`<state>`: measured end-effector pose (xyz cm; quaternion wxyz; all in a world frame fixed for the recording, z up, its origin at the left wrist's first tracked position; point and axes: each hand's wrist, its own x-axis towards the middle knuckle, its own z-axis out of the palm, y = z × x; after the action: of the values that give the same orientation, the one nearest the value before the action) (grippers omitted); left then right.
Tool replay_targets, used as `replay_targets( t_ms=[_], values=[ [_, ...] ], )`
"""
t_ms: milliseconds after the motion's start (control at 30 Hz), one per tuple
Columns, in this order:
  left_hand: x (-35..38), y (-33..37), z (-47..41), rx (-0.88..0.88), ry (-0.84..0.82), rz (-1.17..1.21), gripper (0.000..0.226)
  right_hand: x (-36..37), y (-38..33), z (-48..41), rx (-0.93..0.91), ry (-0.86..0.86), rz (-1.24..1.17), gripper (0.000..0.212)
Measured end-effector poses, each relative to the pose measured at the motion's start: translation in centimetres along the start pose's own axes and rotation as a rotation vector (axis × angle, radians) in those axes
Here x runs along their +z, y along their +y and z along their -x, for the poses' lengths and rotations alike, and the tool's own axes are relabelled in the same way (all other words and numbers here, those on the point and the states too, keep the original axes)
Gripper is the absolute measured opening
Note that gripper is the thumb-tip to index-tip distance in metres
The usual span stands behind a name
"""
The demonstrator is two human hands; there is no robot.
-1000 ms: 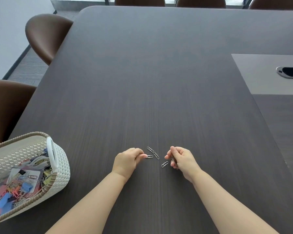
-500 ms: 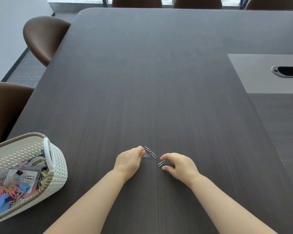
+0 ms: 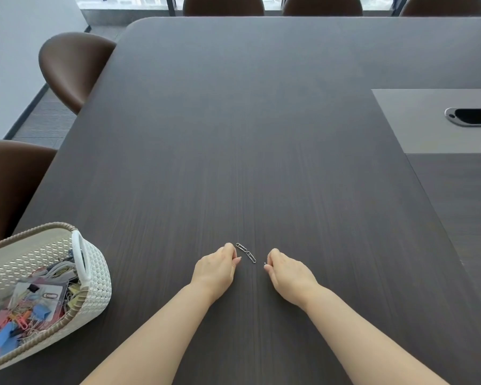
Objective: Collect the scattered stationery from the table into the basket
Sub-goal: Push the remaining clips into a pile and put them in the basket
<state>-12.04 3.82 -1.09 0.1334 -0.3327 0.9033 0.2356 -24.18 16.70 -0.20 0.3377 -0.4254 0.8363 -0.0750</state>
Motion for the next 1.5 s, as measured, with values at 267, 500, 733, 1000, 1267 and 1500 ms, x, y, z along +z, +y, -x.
replay_targets(
  t_ms=[267, 500, 733, 1000, 1267, 1500],
  values=[
    [-0.6, -0.8, 0.4, 0.072, -0.025, 0.116, 0.024, 0.6, 1.8, 1.6, 0.097, 0.136, -0.453, 0.031],
    [-1.2, -0.8, -0.6, 0.066, 0.002, 0.154, 0.019, 1.3, 2.2, 3.4, 0.214, 0.231, -0.256, 0.015],
    [-1.3, -0.4, -1.9, 0.134, 0.013, -0.104, 0.021, 3.3, 1.9, 4.5, 0.259, 0.278, 0.011, 0.023],
    [-1.5, -0.7, -1.1, 0.078, -0.067, -0.084, 0.017, 3.3, -0.1, 3.4, 0.239, 0.286, -0.259, 0.016],
    [-2.3, -4.1, 3.0, -0.011, 0.095, 0.246, 0.012, 2.2, -2.8, -0.1, 0.194, 0.21, -0.109, 0.02],
    [-5.9, -6.0, 5.3, 0.005, 0.263, 0.297, 0.022, 1.7, -5.1, -2.7, 0.203, 0.105, 0.195, 0.018]
  ],
)
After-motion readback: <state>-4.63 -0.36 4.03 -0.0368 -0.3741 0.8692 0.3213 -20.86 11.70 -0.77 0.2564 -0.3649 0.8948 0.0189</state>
